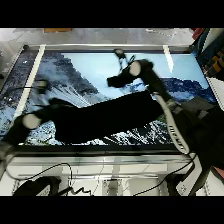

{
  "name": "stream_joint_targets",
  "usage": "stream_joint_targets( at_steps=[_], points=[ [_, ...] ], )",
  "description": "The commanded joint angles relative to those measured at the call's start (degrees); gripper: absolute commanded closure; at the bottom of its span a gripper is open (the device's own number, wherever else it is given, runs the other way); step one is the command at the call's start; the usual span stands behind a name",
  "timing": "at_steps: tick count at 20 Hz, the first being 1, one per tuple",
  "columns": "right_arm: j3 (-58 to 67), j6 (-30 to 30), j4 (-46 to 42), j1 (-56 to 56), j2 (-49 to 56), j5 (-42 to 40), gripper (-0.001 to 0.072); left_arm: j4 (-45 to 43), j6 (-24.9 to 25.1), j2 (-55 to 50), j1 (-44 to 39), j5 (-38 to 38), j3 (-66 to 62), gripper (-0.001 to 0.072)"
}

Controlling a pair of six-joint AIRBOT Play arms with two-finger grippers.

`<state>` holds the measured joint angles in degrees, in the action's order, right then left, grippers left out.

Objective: Fold the clothes and pants, and hang the long-sleeved shirts on hangers.

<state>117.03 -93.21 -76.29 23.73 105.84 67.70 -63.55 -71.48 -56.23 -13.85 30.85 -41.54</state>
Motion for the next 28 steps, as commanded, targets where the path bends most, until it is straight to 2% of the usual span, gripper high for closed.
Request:
stream_joint_targets(
  at_steps=[1, 4, 6, 7, 8, 9, 10, 12, 14, 16, 18, 19, 21, 23, 25, 28],
  points=[
    [-0.66, 1.29, -0.48, -5.88, -5.03, 2.05, 0.0684, 5.09, 6.73, -10.29, -17.59, -5.64, -0.17, 0.0701],
    [-1.09, 1.99, -0.63, -6.86, -6.34, 4.0, 0.0684, 5.14, 0.66, -16.65, -24.28, -15.21, -0.17, 0.0699],
    [-1.49, 2.91, -0.52, -6.88, -6.32, 5.4, 0.0684, 5.14, -2.34, -17.84, -24.98, -16.55, -0.17, 0.0686],
    [-1.9, 2.93, -0.57, -6.88, -6.32, 5.4, 0.0684, 5.14, -3.19, -17.68, -24.92, -16.48, -0.17, 0.0639],
    [-2.29, 2.93, -0.63, -6.88, -6.32, 5.31, 0.0684, 5.11, -3.15, -17.05, -24.68, -16.39, -0.17, 0.0357],
    [-2.49, 2.97, -0.94, -6.91, -6.29, 5.25, 0.0684, 5.14, -3.17, -15.85, -24.61, -16.04, -0.2, -0.0013],
    [-2.58, 3.41, -1.79, -6.95, -6.29, 5.11, 0.0684, 5.07, -3.08, -14.19, -24.39, -15.08, -0.2, 0.0012],
    [-2.58, 4.37, -5.57, -7.17, -6.32, 5.27, 0.0684, 3.65, -3.13, -8.72, -22.1, -10.56, -0.17, 0.0011],
    [-2.58, 4.37, -7.54, -8.63, -6.32, 6.75, 0.0684, 0.2, -3.58, -2.69, -16.44, -4.48, -0.17, 0.0012],
    [-2.6, 5.07, -7.52, -11.23, -6.43, 8.79, 0.0684, -5.07, -7.08, 3.69, -5.88, 2.6, -0.17, 0.0012],
    [-2.84, 9.53, -6.56, -13.79, -7.3, 9.42, 0.0685, -9.44, -8.02, 8.09, 6.12, 9.84, -0.15, 0.0018],
    [-3.67, 11.93, -4.52, -15.26, -8.48, 9.33, 0.0685, -10.67, -7.63, 9.25, 12.7, 14.36, -0.13, 0.0082],
    [-7.69, 15.04, 0.33, -18.23, -12.48, 7.45, 0.0684, -10.03, -4.42, 8.79, 23.67, 22.95, 0.26, 0.0097],
    [-15.23, 17.68, 5.38, -20.65, -19.06, 2.95, 0.0684, -4.79, -0.07, 6.99, 31.32, 26.6, 2.14, 0.0097],
    [-24.74, 20.33, 6.62, -21.86, -27.34, -1.97, 0.0684, 1.81, 5.35, 4.24, 35.28, 27.15, 4.55, 0.0097],
    [-41.42, 21.33, 6.43, -22.25, -41.79, -6.6, 0.0685, 10.32, 14.08, -2.34, 35.78, 27.1, 6.6, 0.0097]
  ],
)
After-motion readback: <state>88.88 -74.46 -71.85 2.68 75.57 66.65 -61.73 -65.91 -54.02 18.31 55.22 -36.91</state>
